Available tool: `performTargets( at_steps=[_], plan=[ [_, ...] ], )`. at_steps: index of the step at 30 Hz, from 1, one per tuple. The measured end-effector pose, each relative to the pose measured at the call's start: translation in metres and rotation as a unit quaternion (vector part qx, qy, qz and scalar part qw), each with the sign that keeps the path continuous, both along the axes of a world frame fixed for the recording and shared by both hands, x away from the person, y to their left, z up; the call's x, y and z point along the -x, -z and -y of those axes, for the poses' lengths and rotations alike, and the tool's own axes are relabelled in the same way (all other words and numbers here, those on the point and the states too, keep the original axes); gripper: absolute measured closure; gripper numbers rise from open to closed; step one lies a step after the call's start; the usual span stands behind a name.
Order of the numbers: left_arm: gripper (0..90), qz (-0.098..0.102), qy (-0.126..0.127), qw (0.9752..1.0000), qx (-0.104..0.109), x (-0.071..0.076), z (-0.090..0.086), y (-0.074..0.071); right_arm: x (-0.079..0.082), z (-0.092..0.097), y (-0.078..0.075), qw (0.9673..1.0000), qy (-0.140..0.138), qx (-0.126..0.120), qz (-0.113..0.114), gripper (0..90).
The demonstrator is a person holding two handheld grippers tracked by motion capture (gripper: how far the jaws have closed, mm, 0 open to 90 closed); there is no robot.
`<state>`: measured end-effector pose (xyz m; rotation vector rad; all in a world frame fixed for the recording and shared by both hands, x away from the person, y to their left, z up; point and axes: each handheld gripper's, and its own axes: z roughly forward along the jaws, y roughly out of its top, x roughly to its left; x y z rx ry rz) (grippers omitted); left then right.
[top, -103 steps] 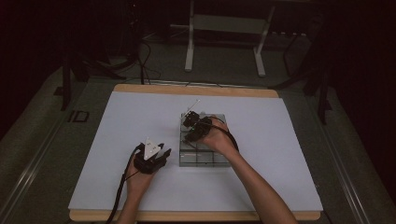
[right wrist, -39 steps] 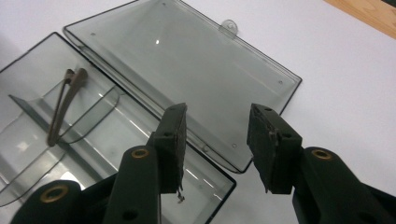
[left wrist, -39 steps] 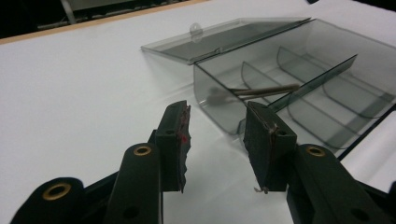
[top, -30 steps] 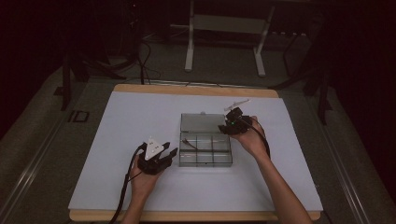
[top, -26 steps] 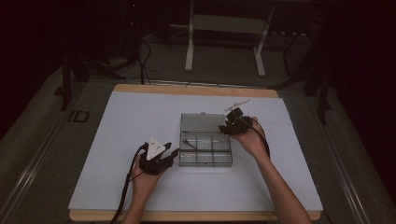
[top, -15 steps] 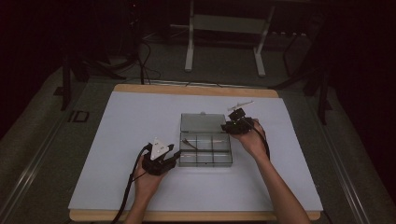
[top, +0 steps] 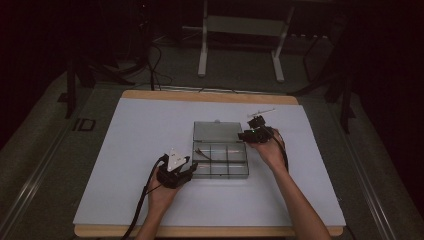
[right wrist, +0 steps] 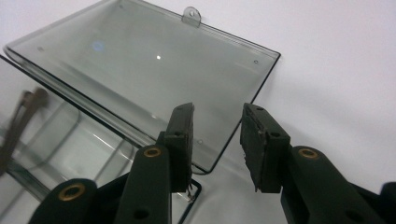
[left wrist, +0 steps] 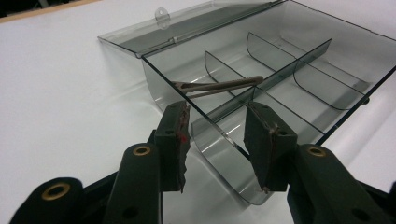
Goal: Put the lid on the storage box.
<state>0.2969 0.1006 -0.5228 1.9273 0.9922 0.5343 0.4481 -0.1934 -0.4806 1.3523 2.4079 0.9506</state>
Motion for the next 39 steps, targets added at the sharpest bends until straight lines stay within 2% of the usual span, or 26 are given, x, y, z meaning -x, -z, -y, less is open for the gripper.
performTargets(
  at_steps=[1, 2, 12, 23, 39],
  plan=[
    [60.1, 0.0, 0.0, 1.0, 0.001, 0.0, 0.001, 0.0, -0.001, 0.001, 0.0, 0.9999, 0.006, -0.013, -0.008, 63.5],
    [60.1, -0.001, 0.0, 1.0, -0.002, 0.0, 0.001, 0.001, -0.001, 0.001, 0.0, 0.9998, 0.01, -0.016, -0.011, 63.1],
    [60.2, -0.004, 0.004, 0.9999, -0.009, -0.001, 0.007, 0.003, -0.005, 0.002, 0.007, 0.9992, 0.022, -0.024, -0.024, 58.5],
    [60.2, -0.002, -0.001, 0.9999, -0.012, 0.0, 0.008, 0.004, -0.011, 0.003, 0.015, 0.9966, 0.032, -0.057, -0.049, 53.8],
    [60.4, -0.001, -0.003, 0.9999, -0.016, 0.0, 0.009, 0.004, -0.019, 0.003, 0.017, 0.992, 0.039, -0.075, -0.093, 45.4]
  ],
)
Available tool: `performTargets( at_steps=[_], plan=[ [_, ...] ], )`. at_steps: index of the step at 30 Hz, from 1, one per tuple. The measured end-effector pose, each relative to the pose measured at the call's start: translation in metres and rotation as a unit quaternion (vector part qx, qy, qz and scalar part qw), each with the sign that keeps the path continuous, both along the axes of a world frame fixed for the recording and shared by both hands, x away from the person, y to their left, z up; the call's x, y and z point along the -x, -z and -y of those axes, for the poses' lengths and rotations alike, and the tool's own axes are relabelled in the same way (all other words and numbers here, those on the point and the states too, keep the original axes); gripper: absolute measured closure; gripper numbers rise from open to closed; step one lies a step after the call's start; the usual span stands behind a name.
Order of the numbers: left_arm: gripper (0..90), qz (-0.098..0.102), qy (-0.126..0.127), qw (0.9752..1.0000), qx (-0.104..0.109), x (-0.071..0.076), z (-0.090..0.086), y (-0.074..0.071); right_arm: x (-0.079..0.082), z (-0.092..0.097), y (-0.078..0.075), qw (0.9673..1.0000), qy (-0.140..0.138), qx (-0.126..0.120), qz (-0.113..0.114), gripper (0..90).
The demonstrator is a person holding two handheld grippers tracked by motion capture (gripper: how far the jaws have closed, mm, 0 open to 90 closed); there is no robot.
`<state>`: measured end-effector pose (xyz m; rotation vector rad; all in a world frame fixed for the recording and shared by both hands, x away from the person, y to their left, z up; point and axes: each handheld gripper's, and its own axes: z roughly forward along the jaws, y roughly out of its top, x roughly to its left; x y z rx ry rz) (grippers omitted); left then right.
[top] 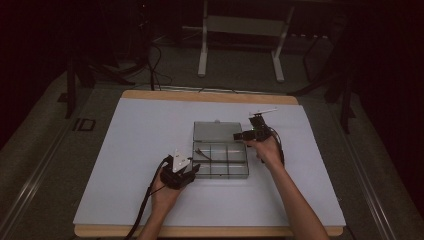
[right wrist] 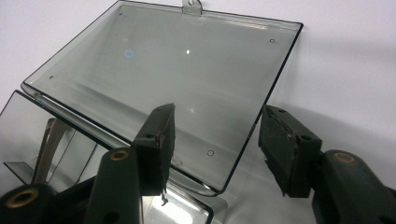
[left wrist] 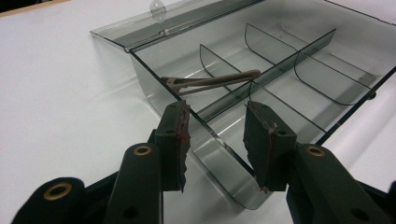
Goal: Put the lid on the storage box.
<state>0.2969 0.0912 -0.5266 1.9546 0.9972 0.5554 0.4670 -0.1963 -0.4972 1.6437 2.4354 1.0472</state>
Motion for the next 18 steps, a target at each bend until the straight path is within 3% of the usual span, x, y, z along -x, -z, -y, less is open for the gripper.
performTargets(
  at_steps=[8, 18],
  plan=[
    [60.8, -0.003, 0.002, 1.0, -0.005, -0.001, 0.0, -0.001, -0.003, -0.005, -0.001, 0.9999, -0.004, 0.011, -0.009, 40.8],
    [61.1, -0.003, 0.002, 1.0, -0.006, -0.001, 0.0, -0.001, -0.011, -0.002, 0.004, 0.9988, 0.004, -0.018, -0.045, 37.1]
  ],
)
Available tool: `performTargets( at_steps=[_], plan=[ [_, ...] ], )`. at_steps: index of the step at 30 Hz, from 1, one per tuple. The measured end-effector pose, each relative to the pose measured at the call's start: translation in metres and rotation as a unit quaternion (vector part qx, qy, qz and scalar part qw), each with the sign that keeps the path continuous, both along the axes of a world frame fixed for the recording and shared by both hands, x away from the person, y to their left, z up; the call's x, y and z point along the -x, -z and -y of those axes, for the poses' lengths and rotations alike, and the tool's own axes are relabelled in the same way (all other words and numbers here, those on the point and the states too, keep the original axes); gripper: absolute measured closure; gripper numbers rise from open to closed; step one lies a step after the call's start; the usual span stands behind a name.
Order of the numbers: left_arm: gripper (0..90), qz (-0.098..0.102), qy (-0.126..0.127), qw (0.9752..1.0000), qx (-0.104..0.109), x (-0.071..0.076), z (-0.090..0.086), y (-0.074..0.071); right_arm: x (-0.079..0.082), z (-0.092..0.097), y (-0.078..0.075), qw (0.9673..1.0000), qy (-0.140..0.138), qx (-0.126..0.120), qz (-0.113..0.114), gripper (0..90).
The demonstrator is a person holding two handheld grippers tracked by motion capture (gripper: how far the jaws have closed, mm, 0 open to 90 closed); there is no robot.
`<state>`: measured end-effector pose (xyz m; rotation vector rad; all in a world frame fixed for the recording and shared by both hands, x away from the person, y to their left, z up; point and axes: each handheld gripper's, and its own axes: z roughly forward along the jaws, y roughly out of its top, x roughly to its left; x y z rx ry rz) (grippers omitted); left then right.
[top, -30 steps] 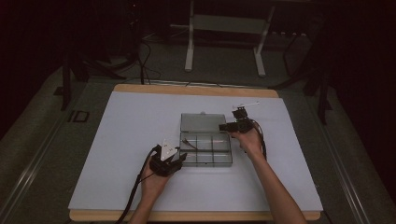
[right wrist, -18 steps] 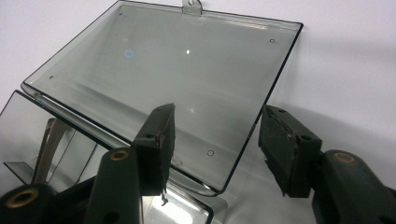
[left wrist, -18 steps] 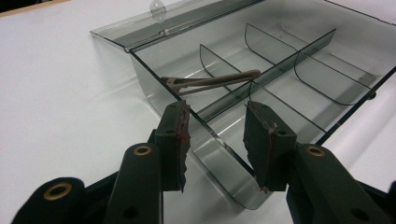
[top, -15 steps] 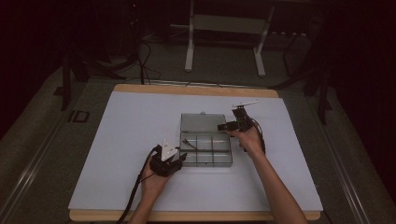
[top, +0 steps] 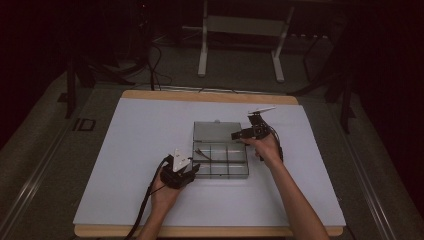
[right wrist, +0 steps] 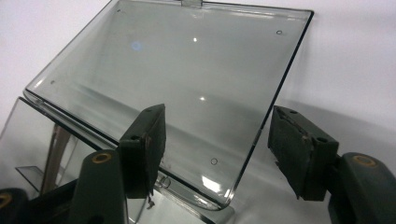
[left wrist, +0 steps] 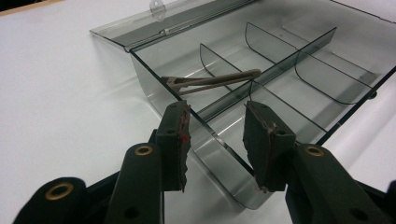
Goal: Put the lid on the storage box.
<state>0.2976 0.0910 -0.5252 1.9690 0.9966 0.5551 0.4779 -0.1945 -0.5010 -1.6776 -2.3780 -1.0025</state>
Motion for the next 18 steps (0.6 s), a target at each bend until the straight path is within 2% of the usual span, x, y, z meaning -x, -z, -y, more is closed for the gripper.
performTargets(
  at_steps=[2, 7, 11, 14, 18],
  plan=[
    [61.2, 0.0, 0.0, 1.0, -0.001, 0.0, 0.0002, -0.0001, -0.0005, 0.0016, 0.0017, 0.9999, 0.004, -0.011, -0.007, 37.3],
    [61.2, -0.001, 0.002, 1.0, -0.001, -0.0004, -0.0002, -0.0003, -0.002, 0.0022, 0.0021, 0.9999, -0.002, -0.012, -0.007, 37.8],
    [61.2, -0.001, 0.002, 1.0, -0.002, -0.0005, -0.0001, -0.0005, -0.0032, 0.005, 0.0043, 0.9994, -0.003, -0.031, -0.015, 39.7],
    [61.2, -0.001, 0.002, 1.0, -0.003, -0.0005, 0.0002, -0.0005, -0.0005, 0.003, 0.0017, 0.9998, -0.007, -0.02, 0.005, 40.7],
    [61.1, -0.001, 0.004, 1.0, -0.008, -0.0006, 0.0004, -0.001, 0.0035, 0.0019, -0.0045, 0.9993, -0.006, -0.004, 0.037, 47.4]
  ],
)
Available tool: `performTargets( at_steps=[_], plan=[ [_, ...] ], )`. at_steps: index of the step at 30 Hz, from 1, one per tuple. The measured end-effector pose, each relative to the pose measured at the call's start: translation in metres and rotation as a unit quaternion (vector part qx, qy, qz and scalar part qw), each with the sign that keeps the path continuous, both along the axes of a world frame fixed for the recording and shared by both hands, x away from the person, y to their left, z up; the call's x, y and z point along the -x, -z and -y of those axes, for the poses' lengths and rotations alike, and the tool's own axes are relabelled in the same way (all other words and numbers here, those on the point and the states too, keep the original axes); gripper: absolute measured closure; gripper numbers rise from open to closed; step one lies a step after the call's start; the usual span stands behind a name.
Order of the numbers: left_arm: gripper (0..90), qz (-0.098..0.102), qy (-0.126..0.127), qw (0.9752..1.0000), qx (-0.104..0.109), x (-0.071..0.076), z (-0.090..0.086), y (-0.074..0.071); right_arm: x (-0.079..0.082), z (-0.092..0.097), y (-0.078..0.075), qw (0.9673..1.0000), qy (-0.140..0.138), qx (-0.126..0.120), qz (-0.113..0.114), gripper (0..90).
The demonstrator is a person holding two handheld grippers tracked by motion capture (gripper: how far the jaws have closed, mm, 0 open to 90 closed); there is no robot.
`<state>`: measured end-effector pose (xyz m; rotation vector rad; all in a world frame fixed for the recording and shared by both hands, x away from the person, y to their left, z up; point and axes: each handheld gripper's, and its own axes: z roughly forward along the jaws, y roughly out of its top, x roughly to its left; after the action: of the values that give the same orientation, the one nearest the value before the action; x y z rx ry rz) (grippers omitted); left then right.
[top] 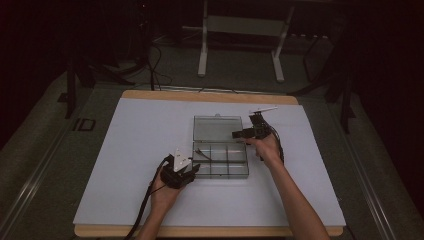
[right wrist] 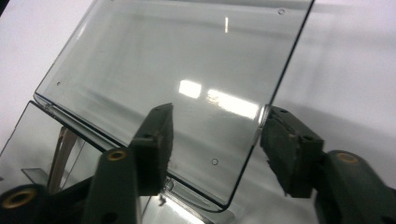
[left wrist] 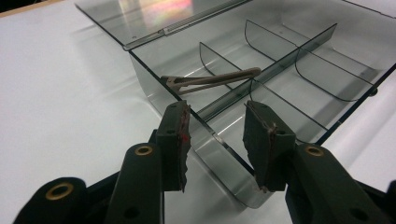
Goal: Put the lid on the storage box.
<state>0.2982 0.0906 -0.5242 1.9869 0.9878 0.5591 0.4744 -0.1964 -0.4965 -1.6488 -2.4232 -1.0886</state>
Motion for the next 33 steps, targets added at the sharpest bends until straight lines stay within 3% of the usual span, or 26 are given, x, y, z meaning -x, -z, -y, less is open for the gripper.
performTargets(
  at_steps=[6, 9, 12, 17, 20, 26, 29, 33],
  plan=[
    [61.0, 0.0, 0.0, 1.0, -0.002, 0.0, 0.0, 0.0, 0.009, 0.002, -0.008, 0.999, 0.008, 0.012, 0.043, 60.2],
    [61.0, 0.001, 0.0, 1.0, -0.003, 0.0, 0.001, 0.0, 0.017, 0.005, -0.014, 0.9968, 0.012, 0.017, 0.078, 68.6],
    [61.0, 0.001, 0.0, 1.0, -0.002, 0.0, 0.001, 0.0, 0.027, 0.005, -0.019, 0.9931, 0.013, 0.032, 0.112, 74.3],
    [61.0, 0.001, 0.0, 1.0, -0.003, 0.0, 0.001, 0.0, 0.046, 0.002, -0.023, 0.9838, 0.014, 0.059, 0.168, 78.2],
    [61.1, 0.001, -0.001, 1.0, -0.003, 0.0, 0.001, 0.0, 0.055, 0.002, -0.024, 0.9807, 0.018, 0.058, 0.186, 78.6],
    [61.3, 0.0, -0.004, 1.0, -0.003, 0.0, 0.001, 0.0, 0.066, 0.003, -0.023, 0.9775, 0.024, 0.05, 0.203, 78.7],
    [61.5, -0.001, -0.006, 1.0, 0.0, 0.0, 0.001, 0.0, 0.072, 0.002, -0.022, 0.9741, 0.029, 0.054, 0.218, 78.7],
    [62.0, -0.005, -0.005, 0.9999, 0.007, 0.0, 0.0, 0.0, 0.077, 0.003, -0.022, 0.9724, 0.032, 0.054, 0.225, 79.9]
  ],
)
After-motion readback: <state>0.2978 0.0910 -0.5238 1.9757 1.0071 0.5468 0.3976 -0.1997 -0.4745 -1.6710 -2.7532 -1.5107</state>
